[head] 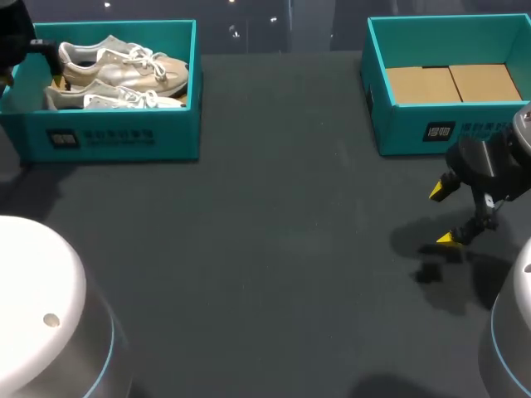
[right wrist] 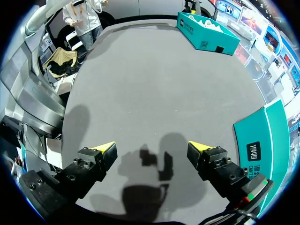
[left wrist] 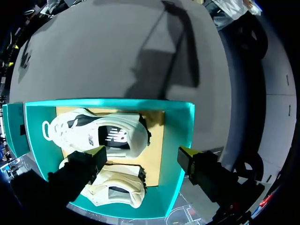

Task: Take the shoe out of the shoebox, open the shoe tongue, remove and reinsert the insole, then place the shoe into the shoebox

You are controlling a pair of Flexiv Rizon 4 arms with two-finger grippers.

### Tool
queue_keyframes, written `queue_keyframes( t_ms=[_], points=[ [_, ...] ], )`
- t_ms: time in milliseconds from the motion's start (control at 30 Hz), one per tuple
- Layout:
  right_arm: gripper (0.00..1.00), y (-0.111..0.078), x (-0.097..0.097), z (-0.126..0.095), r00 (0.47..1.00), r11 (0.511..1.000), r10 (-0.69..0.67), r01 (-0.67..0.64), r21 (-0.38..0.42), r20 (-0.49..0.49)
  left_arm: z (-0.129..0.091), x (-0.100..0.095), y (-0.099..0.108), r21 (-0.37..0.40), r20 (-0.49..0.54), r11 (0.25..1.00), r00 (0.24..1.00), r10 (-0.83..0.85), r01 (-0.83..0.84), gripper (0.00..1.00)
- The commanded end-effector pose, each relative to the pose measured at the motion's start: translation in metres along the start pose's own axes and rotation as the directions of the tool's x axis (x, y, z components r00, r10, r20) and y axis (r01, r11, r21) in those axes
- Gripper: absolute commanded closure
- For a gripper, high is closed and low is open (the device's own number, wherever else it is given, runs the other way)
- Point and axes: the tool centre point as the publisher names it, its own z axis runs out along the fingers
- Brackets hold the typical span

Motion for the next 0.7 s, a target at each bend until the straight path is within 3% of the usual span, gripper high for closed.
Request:
queue_keyframes(
  t_ms=[33, 533, 700],
  points=[
    [0.0, 0.0, 0.002, 0.001, 1.0, 1.0, 0.001, -0.001, 0.003, 0.004, 0.011, 0.0, 0.001, -0.005, 0.007, 1.0, 1.0, 0.015, -0.014, 0.0],
    [0.0, 0.0, 0.002, 0.001, 1.0, 1.0, 0.001, -0.001, 0.003, 0.004, 0.042, -0.004, -0.002, 0.021, 0.024, 0.998, 0.998, 0.053, -0.054, 0.0],
    [0.0, 0.0, 0.002, 0.001, 1.0, 1.0, 0.001, -0.001, 0.003, 0.004, 0.051, -0.002, 0.001, 0.032, 0.028, 0.997, 0.997, 0.066, -0.067, 0.07]
  ],
)
